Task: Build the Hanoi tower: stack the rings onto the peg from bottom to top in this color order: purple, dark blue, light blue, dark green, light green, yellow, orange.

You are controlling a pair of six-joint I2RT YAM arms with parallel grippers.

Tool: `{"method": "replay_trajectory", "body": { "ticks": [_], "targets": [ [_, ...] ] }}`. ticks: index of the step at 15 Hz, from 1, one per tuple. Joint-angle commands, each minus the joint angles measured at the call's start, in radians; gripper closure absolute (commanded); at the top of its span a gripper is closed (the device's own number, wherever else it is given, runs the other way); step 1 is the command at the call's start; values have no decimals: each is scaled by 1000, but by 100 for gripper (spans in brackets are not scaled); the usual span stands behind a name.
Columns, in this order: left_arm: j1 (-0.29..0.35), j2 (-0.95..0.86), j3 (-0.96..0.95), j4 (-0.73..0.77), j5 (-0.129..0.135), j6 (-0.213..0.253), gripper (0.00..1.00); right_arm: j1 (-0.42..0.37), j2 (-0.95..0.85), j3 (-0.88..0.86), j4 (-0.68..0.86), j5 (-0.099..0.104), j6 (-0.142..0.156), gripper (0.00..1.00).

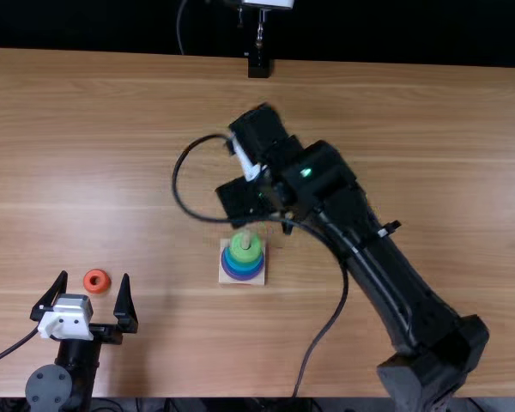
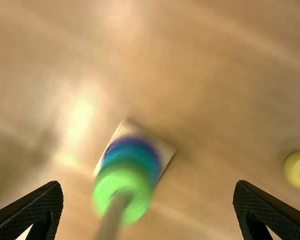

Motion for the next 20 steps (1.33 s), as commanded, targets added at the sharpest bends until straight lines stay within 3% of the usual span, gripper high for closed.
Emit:
{"method": "replay_trajectory", "body": {
  "ticks": [1,4,8,12,20],
  "targets": [
    [8,-11,-7,-37,15,3,0,-65,11,11,50,9,2,0],
    [8,-11,-7,-37,15,3,0,-151,6,-124,249,13,-11,0],
    [8,-11,-7,-37,15,3,0,-283,3,-434,588,13,-22,0],
    [8,-11,-7,-37,15,3,0,-370,-23,-593,612,9,-61,0],
    [8,-11,-7,-37,15,3,0,-421,-23,-673,610,13,-61,0]
  ]
}}
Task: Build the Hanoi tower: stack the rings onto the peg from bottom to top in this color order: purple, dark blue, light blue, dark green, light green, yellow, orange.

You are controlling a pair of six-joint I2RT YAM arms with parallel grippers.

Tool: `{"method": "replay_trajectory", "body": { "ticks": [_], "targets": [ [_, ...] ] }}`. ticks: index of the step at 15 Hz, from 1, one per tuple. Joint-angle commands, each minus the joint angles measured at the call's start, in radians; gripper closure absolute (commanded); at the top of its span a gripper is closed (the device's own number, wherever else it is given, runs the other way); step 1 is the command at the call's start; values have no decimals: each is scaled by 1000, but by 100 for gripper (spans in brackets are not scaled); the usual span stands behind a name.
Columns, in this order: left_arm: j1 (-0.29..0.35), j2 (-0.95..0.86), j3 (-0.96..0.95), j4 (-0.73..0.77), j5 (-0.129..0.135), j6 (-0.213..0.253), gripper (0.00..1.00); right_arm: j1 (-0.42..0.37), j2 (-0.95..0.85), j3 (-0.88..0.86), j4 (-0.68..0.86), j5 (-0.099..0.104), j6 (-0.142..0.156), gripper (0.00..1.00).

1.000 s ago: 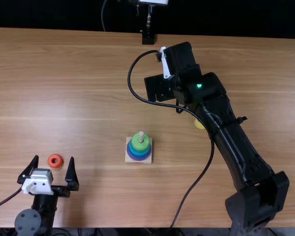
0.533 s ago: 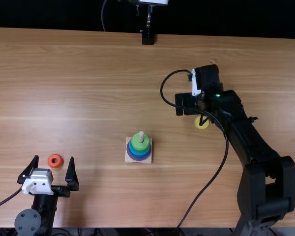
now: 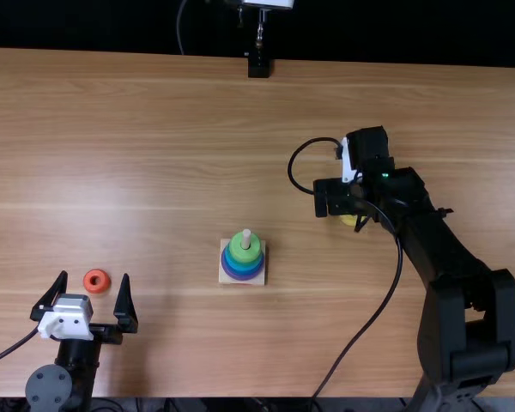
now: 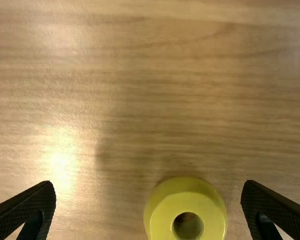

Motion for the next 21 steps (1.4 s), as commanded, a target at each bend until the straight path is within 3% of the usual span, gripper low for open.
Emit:
{"method": "replay_trajectory", "body": {
  "ticks": [1,21],
  "targets": [
    [8,-11,-7,-37,14,3,0,-30,-22,-17,2,4,-6,0],
    [8,-11,-7,-37,14,3,0,-43,-18,-32,-16,-1,-1,0]
  ]
}}
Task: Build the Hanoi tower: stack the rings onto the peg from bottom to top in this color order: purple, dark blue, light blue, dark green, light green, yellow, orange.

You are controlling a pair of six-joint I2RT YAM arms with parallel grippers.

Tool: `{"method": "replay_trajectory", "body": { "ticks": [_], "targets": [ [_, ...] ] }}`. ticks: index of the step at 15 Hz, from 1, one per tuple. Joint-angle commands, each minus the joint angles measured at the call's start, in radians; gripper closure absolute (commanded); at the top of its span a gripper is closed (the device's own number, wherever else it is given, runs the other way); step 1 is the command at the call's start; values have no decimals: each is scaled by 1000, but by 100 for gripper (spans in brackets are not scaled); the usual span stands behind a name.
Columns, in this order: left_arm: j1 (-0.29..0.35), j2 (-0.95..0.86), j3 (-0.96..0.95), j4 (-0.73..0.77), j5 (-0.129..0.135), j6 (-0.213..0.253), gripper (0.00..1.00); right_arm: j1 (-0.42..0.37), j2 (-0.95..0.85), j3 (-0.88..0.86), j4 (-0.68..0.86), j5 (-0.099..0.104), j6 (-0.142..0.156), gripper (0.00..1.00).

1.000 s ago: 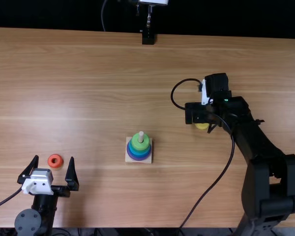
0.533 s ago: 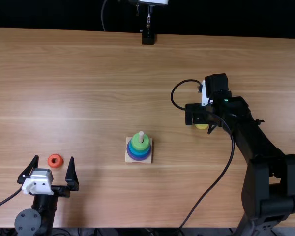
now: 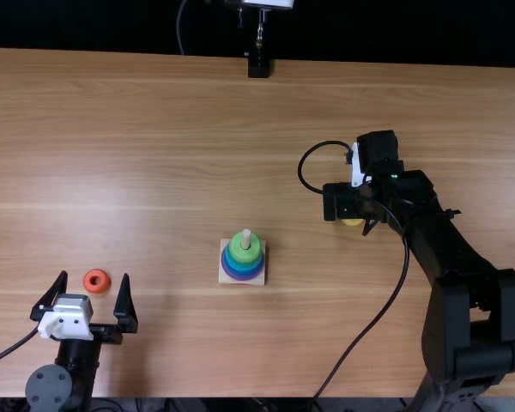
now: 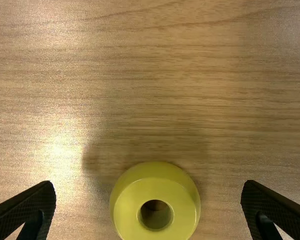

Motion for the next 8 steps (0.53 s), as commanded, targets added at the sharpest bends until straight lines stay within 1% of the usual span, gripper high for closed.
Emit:
{"method": "replay_trajectory", "body": {
  "ticks": [1,5,8],
  "targets": [
    [8,-11,-7,-36,15,2,0,-8,-18,-15,-1,-1,-2,0],
    [8,-11,-7,-36,15,2,0,-6,-18,-15,-6,-1,-3,0],
    [8,-11,-7,-36,15,2,0,-6,-17,-13,-65,-1,-5,0]
  ]
}}
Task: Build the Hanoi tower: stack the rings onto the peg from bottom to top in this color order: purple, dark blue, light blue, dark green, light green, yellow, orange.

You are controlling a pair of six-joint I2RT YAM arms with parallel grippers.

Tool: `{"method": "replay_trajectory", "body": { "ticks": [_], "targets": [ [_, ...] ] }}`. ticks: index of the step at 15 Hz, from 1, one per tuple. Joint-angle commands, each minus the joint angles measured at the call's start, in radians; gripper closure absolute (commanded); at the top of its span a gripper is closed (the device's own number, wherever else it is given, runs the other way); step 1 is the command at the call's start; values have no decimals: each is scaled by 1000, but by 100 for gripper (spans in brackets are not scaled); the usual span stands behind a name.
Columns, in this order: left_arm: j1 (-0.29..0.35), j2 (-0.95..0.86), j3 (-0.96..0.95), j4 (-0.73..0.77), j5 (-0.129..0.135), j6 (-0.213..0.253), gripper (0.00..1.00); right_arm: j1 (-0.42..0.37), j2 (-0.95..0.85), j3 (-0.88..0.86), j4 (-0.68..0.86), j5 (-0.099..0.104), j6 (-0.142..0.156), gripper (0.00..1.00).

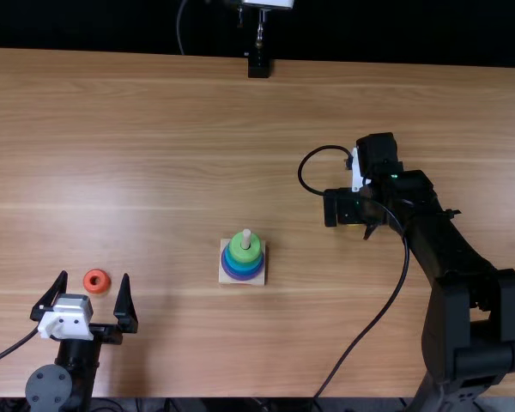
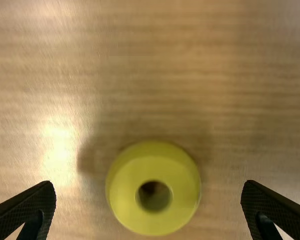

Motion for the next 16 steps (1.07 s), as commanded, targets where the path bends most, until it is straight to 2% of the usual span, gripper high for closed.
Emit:
{"method": "replay_trajectory", "body": {
  "ticks": [1,8,16],
  "targets": [
    [8,-11,-7,-37,15,2,0,-6,-15,-13,-6,1,-6,0],
    [8,-11,-7,-37,15,2,0,-4,-13,3,-6,-3,7,0],
    [8,-11,-7,-37,15,2,0,-3,16,4,-4,-3,7,0]
  ]
}}
